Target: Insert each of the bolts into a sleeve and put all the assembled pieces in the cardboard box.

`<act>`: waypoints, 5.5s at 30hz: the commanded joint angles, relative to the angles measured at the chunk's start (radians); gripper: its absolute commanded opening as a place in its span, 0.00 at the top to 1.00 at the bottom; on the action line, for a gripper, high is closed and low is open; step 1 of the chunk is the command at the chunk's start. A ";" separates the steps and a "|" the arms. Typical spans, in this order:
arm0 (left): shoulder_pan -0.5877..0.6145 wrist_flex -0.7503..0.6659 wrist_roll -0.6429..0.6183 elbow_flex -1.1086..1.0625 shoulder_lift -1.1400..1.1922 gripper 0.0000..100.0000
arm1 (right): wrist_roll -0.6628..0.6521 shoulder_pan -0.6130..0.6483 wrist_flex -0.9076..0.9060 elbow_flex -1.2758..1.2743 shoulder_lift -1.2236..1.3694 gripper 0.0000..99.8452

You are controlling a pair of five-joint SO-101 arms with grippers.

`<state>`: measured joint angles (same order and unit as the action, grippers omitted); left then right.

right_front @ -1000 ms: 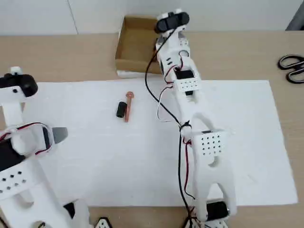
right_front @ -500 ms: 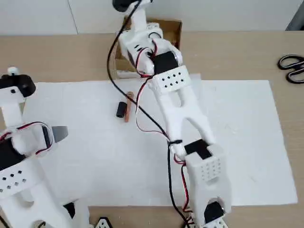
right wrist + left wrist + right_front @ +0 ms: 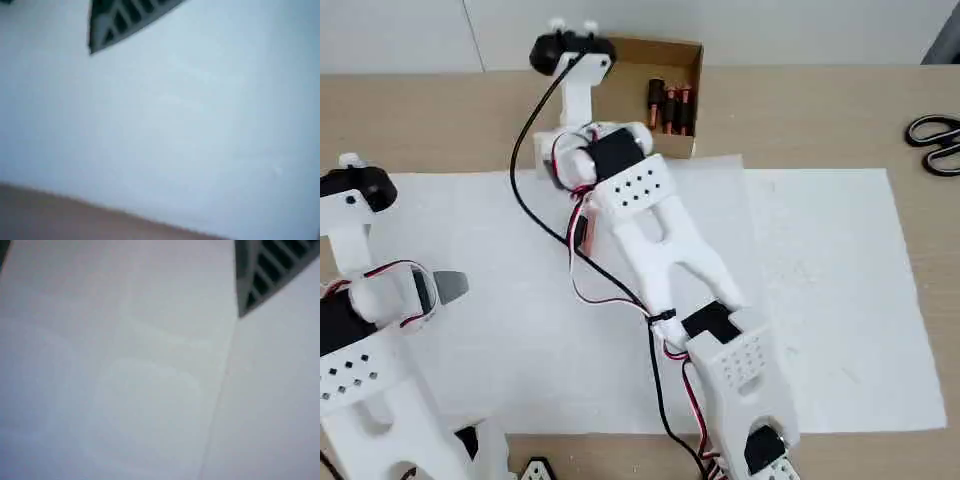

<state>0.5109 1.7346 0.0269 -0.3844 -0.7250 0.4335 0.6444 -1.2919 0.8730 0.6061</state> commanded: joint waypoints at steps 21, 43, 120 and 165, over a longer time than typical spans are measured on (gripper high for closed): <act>0.003 0.011 -0.003 -0.001 -0.017 0.70 | 0.103 0.061 -0.143 0.044 0.142 0.82; 0.003 0.011 -0.003 -0.001 -0.017 0.70 | 0.109 0.091 -0.101 0.049 0.239 0.82; 0.000 0.011 -0.003 -0.001 -0.017 0.70 | 0.018 -0.228 -0.374 -0.230 0.015 0.98; 0.000 0.011 -0.003 -0.001 -0.017 0.70 | 0.020 -0.196 -0.375 -0.229 0.114 0.84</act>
<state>0.5109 1.7346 0.0269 -0.3844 -0.7250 0.4580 0.4388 -1.6571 0.6398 0.7319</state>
